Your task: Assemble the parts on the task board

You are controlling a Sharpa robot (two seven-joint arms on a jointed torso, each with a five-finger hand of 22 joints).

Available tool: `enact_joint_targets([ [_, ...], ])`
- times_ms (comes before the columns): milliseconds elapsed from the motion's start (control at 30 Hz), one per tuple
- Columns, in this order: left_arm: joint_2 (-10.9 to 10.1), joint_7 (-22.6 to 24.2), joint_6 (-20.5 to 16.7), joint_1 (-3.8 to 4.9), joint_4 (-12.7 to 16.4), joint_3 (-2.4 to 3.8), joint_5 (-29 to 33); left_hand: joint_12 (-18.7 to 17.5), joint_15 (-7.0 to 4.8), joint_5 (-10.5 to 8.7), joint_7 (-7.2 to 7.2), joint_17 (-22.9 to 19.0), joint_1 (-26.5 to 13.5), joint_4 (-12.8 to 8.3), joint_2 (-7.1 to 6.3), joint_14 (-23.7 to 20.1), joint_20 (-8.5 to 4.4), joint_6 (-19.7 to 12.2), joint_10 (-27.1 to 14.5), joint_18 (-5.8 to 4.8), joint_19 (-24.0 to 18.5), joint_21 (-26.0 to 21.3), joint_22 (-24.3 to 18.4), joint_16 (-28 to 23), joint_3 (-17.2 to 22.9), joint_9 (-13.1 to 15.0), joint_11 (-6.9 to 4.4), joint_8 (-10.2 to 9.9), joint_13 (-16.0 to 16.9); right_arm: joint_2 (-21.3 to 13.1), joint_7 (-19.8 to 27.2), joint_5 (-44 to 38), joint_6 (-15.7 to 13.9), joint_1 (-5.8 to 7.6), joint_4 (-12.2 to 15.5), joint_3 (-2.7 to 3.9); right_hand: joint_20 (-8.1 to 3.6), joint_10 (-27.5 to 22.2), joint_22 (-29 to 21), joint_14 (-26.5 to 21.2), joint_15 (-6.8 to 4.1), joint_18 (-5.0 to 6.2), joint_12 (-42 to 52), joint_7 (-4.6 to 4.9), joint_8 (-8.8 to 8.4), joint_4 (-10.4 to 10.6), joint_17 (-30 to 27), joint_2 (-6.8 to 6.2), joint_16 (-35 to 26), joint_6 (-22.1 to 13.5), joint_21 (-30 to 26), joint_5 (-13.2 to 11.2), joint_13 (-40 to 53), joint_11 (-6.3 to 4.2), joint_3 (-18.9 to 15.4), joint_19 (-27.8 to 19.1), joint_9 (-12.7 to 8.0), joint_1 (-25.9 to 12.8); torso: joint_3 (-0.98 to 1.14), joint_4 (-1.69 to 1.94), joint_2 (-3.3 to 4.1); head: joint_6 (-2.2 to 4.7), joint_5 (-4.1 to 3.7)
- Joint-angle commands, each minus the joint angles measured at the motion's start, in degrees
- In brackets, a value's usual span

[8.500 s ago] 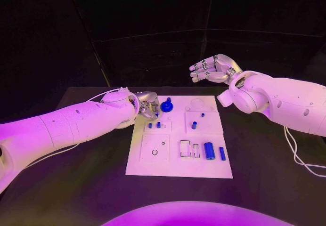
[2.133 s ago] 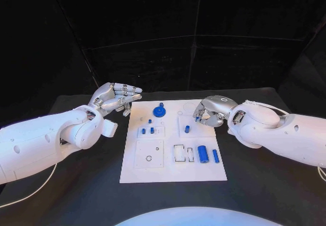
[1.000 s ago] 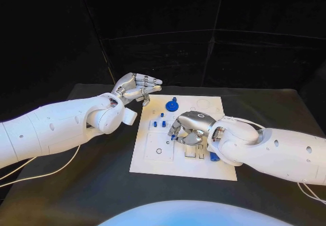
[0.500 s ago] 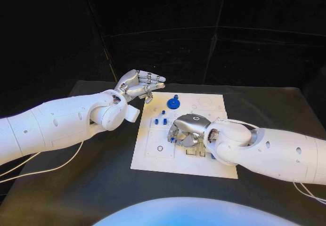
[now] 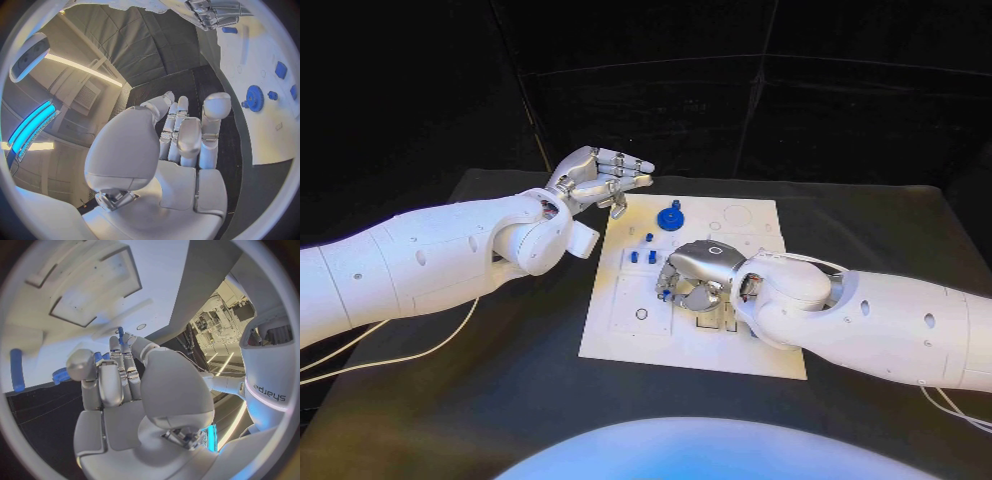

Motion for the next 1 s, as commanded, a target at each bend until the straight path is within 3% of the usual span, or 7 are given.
enact_joint_targets([
  [33, 0.05, 0.07, 0.78, 0.09, 0.06, 0.06, 0.3, -0.27, 0.02, 0.29, 0.43, -0.06, 0.01, -0.07, 0.32, -0.36, -0.15, -0.04, 0.08, 1.0, -0.37, -0.2, -0.06, -0.24, -0.32, -0.09, 0.38, 0.05, 0.06, 0.25, -0.09, -0.85, -0.79, -0.01, -0.13, -0.02, -0.06, 0.39, -0.05, 2.5, -0.19, -0.35, -0.39, 0.12, -0.21, -0.2, -0.05, -0.24, 0.11, 0.18, 0.06, -0.14, 0.01, 0.09, 0.28, -0.25, -0.01, -0.3, 0.01, -0.02, -0.01, -0.07, 0.13],
  [1000, 0.35, -0.16, 1.02, 0.09, -0.04, 0.06, 0.3, -0.26, 0.04, 0.3, 0.43, -0.07, -0.02, -0.05, 0.33, -0.37, -0.13, -0.01, 0.1, 1.02, -0.42, -0.33, -0.15, -0.23, -0.42, -0.09, 0.38, 0.07, 0.08, 0.3, 0.51, -0.88, -2.68, -0.09, -0.1, -0.01, -0.06, 0.44, 0.1, 2.5, -0.19, -0.37, -0.45, 0.13, -0.23, -0.22, 0.0, -0.22, 0.18, 0.21, 0.15, -0.04, 0.02, 0.1, 0.34, -0.21, -0.01, -0.3, 0.04, 0.01, -0.03, -0.43, 0.55],
])
